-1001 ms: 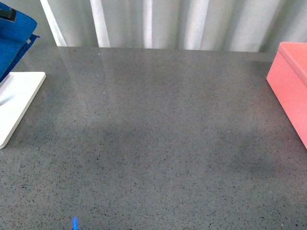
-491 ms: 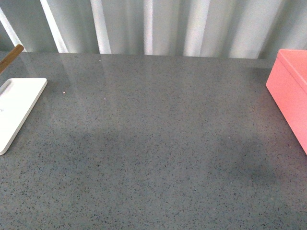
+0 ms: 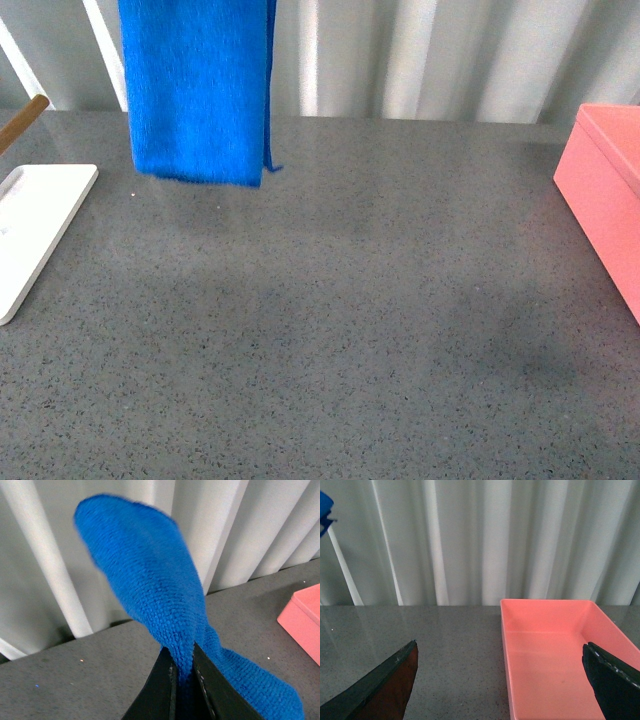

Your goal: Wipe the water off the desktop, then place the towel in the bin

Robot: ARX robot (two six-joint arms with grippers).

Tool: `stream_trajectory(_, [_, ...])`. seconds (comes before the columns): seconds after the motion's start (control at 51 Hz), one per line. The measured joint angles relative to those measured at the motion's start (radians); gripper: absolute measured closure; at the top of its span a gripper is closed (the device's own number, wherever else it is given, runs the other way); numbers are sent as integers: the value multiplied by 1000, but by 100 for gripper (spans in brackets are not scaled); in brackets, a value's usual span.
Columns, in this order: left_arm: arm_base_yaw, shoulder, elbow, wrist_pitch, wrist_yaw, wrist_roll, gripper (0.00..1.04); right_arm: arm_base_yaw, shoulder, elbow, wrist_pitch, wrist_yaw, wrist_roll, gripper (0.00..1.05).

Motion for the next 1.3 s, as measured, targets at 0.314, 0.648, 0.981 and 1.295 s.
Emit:
stream_trajectory(0.314, [-45,68,-233,331,163,-141,101,0,0,0,0,0,0,7])
stream_trajectory(0.648, [-166,120,-449,800,245,-258,101,0,0,0,0,1,0,7])
stream_trajectory(0.981, [-205,106,-513,904,264,-338,101,0,0,0,0,1,0,7])
stream_trajectory(1.295, [-250,109,-505,911,241,-362,101,-87,264,27,196,-377,40,7])
